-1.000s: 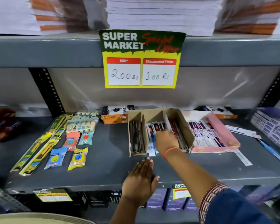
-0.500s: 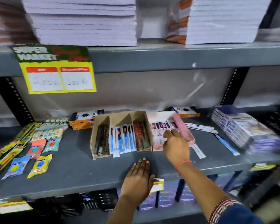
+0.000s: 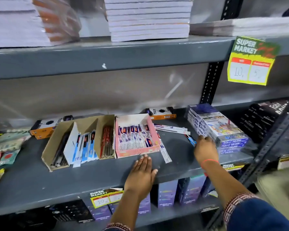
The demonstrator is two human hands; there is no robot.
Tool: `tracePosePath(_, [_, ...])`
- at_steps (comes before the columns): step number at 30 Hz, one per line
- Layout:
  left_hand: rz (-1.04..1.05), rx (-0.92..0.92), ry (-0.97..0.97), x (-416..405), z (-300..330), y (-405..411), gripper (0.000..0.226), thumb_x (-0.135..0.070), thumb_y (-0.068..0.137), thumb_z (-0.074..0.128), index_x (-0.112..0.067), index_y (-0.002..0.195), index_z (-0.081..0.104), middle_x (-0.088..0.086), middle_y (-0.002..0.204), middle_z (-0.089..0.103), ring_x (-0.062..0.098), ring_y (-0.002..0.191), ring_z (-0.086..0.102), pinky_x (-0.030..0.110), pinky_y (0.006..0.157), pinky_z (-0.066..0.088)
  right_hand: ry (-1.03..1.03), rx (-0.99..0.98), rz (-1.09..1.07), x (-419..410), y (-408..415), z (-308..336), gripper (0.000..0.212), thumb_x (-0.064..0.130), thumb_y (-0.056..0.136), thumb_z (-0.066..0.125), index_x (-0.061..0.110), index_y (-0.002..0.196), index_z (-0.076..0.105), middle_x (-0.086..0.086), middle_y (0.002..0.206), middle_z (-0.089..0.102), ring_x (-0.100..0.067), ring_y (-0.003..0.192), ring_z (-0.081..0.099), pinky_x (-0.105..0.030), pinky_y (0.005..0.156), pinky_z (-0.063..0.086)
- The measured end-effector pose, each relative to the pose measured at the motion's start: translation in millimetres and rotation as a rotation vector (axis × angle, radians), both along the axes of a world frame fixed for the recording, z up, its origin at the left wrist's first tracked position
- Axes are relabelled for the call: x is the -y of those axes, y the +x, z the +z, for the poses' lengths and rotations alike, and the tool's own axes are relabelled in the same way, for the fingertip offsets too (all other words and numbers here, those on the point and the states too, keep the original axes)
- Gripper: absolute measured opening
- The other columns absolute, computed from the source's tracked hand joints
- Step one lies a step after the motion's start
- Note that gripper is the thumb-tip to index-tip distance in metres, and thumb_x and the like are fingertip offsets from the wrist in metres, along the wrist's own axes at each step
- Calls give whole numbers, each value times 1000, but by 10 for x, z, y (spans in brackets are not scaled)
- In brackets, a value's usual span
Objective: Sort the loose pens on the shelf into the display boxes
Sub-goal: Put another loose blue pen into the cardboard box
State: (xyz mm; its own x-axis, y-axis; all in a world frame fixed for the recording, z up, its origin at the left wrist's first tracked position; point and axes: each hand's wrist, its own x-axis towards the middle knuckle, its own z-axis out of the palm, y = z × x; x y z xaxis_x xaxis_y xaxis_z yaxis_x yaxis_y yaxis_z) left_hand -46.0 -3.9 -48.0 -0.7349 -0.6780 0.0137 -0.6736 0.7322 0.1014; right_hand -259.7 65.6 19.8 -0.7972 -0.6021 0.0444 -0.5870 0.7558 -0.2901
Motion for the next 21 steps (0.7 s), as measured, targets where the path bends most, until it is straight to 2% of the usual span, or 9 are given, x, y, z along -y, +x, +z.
tracePosePath(5, [-5, -13, -14, 3, -9, 19, 55, -38, 103, 11, -11, 149, -1, 6, 159, -2, 16, 145, -7, 26, 113, -11, 56, 137, -36, 126, -138, -25, 36, 1, 91, 39, -4, 126, 47, -26, 130, 54, -39, 122, 53, -44, 100, 45])
tracePosePath(12, [4, -14, -6, 10, -29, 27, 56, -41, 102, 10, -13, 150, -1, 4, 159, -1, 15, 144, -7, 25, 111, -13, -15, 397, -94, 192, -282, -35, 34, 5, 87, 53, -10, 117, 57, -28, 122, 62, -39, 110, 61, -40, 91, 50])
tracePosePath(17, [3, -18, 14, -3, 10, 22, 56, -40, 102, 10, -11, 149, 1, 6, 159, 0, 17, 145, -6, 27, 113, -11, -71, 400, -120, 89, -200, -100, 33, 11, 85, 54, -8, 111, 61, -28, 116, 64, -40, 104, 63, -39, 85, 52])
tracePosePath(21, [4, -12, 34, -32, 23, 19, 56, -39, 102, 10, -9, 149, 0, 8, 159, -1, 18, 145, -5, 26, 111, -12, -190, 359, -174, -21, -117, -107, 38, 16, 85, 56, -6, 115, 54, -29, 117, 63, -41, 106, 61, -39, 85, 49])
